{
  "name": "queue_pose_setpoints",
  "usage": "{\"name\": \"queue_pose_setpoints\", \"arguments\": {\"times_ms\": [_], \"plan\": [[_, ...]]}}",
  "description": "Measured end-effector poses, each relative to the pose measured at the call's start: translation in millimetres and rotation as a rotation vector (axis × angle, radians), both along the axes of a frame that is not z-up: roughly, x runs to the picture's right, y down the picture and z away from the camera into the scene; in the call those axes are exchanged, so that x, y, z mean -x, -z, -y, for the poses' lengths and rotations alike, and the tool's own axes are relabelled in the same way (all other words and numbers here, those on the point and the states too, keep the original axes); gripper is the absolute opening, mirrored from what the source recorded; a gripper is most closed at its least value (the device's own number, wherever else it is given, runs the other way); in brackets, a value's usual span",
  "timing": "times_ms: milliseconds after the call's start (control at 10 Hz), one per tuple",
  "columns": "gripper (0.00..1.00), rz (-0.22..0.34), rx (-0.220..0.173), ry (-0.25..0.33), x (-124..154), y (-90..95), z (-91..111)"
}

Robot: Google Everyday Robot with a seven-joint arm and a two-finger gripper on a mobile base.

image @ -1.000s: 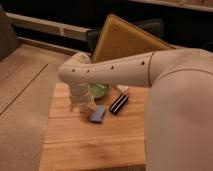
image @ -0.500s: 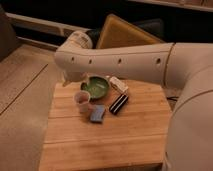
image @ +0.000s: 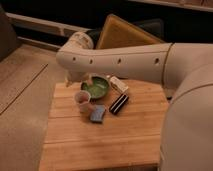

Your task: Place the ceramic cup in the ceramic bowl

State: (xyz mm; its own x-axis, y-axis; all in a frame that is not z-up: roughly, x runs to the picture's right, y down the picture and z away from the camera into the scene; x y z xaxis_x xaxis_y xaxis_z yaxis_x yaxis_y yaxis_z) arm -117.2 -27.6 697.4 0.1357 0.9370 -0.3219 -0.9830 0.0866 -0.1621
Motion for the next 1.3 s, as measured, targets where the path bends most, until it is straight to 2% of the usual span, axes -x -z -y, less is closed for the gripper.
{"name": "queue_pose_setpoints", "arguments": {"times_ms": [200,500,600,700,800,1100,1300], "plan": [[0.65,-0.037,0.063,-0.015,-15,-37.1,-10],[0.65,-0.033,0.184,-0.057,-16,-75.8,-39],[0.65,-0.024,0.224,-0.066,-15,-82.4,-49],[0.65,-0.015,0.297,-0.053,-13,-85.7,-69],[0.65,-0.009,0.338,-0.040,-12,-86.0,-80],[0.65,-0.009,0.345,-0.037,-12,-85.8,-82],[0.65,-0.026,0.333,-0.013,-15,-86.6,-79]]}}
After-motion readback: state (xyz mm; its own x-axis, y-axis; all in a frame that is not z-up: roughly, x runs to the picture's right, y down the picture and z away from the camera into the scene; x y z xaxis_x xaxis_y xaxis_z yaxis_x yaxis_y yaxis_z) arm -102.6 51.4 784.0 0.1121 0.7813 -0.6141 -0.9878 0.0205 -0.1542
